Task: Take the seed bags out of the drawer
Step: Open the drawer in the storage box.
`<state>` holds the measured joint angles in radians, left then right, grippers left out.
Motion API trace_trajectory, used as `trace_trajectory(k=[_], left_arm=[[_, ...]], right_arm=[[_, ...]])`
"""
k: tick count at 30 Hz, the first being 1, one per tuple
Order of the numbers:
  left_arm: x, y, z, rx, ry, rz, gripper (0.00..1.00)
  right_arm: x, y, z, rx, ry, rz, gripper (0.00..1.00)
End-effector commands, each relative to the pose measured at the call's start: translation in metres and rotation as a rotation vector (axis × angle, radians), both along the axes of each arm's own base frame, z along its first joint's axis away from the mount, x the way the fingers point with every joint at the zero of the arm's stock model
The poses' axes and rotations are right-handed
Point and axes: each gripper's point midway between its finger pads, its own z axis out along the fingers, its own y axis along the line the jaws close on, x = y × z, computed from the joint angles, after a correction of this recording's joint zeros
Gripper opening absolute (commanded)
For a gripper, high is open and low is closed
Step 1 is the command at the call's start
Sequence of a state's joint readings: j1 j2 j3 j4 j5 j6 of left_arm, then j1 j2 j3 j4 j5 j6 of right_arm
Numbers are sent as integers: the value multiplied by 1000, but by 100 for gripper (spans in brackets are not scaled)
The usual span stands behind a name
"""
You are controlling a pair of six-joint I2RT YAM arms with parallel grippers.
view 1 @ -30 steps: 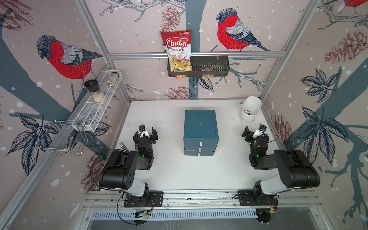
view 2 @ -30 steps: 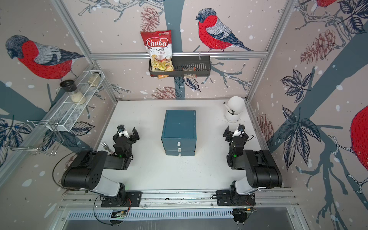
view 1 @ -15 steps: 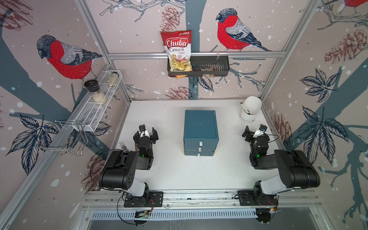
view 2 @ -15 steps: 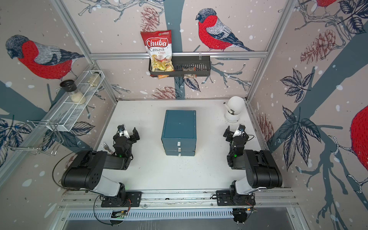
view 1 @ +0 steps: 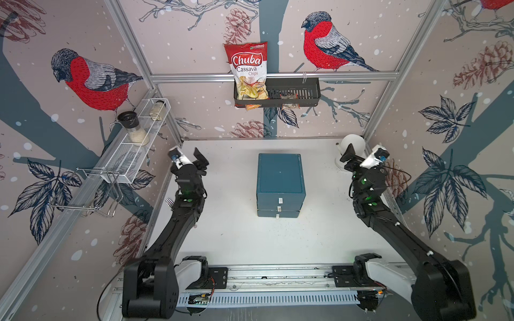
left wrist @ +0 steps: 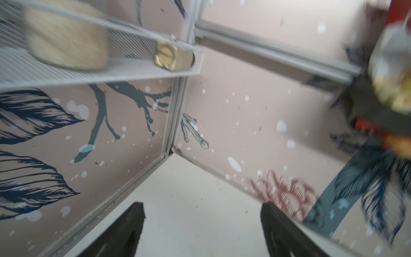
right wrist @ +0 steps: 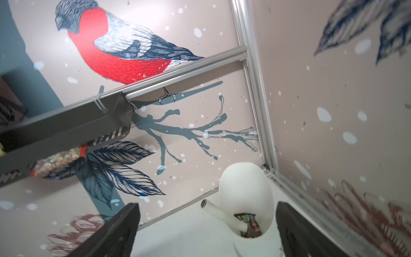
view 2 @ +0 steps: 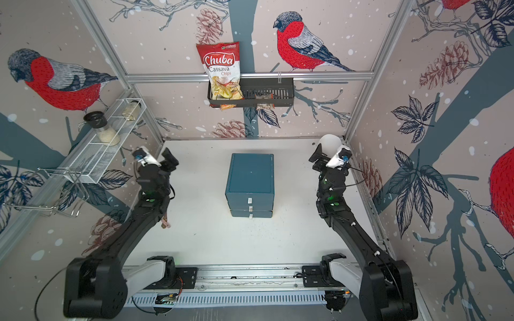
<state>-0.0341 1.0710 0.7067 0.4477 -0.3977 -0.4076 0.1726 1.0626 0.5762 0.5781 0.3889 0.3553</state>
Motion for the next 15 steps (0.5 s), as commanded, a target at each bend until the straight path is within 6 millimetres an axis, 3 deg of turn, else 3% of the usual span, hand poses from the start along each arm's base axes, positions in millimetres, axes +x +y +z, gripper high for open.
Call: trace_trajectory(k=[1,3,5,8,13,15], left_arm=[[-24,-62,-61,-292,241,-201,71],[-43,-121,-41,-235,224,-339,80],[-63,-171,-30,-206,237,-477,87],[-86,-227,-23,-133,271,-668,83],[-101,-269,-8,-114,261,-877,75],[-101,-279,-5,-65,293,-911,74]], right_arm=[[-29,-1,-118,411,444,46,86],[-50,20,-117,381,529,26,83],[-68,38,-96,265,597,-9,81],[-86,62,-72,166,689,-12,68],[-107,126,-31,85,732,105,46],[-124,158,-12,58,707,170,43]])
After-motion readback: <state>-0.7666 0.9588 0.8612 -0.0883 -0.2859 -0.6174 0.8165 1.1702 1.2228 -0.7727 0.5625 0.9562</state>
